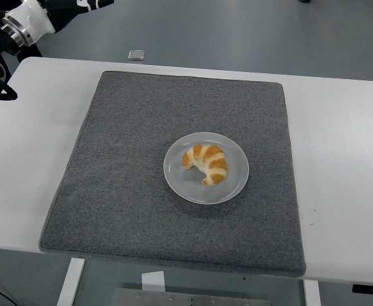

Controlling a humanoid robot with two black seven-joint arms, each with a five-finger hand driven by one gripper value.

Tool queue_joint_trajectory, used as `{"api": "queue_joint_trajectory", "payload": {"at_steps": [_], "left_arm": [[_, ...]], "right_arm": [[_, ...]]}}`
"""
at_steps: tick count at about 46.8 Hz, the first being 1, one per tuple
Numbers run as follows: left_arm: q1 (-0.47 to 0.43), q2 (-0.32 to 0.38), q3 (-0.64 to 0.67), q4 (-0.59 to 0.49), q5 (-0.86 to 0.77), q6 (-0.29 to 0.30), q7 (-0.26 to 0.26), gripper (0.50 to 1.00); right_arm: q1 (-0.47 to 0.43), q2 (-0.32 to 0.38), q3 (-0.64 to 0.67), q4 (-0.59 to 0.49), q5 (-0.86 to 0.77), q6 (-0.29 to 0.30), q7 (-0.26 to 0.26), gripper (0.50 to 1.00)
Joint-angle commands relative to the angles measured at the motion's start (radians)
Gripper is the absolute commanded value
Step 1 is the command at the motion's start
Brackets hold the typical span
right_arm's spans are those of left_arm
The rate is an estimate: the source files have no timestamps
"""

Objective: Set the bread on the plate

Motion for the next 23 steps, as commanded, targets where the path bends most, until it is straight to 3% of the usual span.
{"api": "queue_joint_trajectory", "payload": {"at_steps": [1, 13, 23], "left_arm": [[0.009, -0.005, 0.001, 0.043, -0.032, -0.022, 0.000, 0.990], [0.074, -0.014, 0.004, 0.092, -0.149, -0.092, 0.003, 0.990], [0.152, -0.069, 0.004, 0.095, -0.152, -0.098, 0.000, 0.992]], "right_arm": [[0.000, 0.000, 0.000, 0.000, 0.000, 0.000, 0.000, 0.952], [0.000, 0.000, -0.002, 0.000, 0.001, 0.000, 0.000, 0.952], [0.000, 0.000, -0.002, 0.001, 0.001, 0.002, 0.000, 0.952]]}}
